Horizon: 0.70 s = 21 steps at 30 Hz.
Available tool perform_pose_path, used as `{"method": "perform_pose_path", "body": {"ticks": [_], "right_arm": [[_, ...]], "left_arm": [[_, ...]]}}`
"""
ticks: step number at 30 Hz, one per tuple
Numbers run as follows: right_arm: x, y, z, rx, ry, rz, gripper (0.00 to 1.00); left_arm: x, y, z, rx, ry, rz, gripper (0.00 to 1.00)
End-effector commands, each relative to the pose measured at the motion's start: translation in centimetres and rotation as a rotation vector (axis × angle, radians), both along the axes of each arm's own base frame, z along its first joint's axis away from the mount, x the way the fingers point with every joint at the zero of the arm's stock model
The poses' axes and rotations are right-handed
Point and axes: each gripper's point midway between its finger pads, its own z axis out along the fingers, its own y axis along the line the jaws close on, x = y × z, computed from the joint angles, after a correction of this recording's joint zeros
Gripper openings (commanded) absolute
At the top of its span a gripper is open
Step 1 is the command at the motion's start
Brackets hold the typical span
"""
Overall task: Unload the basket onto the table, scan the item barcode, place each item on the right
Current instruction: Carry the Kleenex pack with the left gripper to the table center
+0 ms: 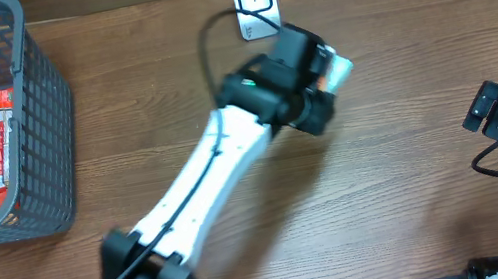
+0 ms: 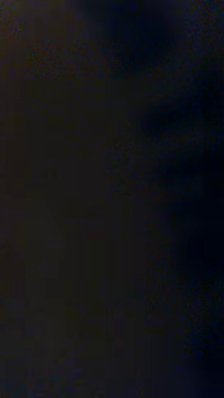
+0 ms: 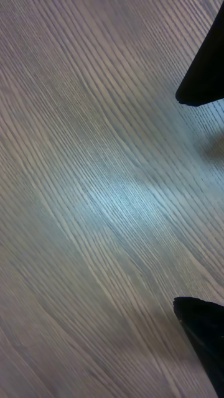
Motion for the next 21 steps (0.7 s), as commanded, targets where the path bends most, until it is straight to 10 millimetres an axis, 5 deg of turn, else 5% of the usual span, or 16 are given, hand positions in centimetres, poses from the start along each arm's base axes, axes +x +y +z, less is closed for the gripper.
{"method": "perform_pose_path", "body": {"ticks": [1, 10, 21], "right_arm": [[0.2, -0.2, 0.8, -0.006, -0.027, -0.012, 1.0], [0.2, -0.2, 0.8, -0.007, -0.027, -0.011, 1.0], [0.2, -0.2, 0.8, -0.006, -0.027, -0.012, 1.0]], "left_arm": [[-1.2, -2.8, -2.6, -0.006, 0.022, -0.018, 0.37], [-3.2, -7.0, -7.9, -0.002, 0.072, -0.032, 0.37], [-4.4, -7.6, -10.9, 0.09, 0.071, -0.049, 0.44]]}}
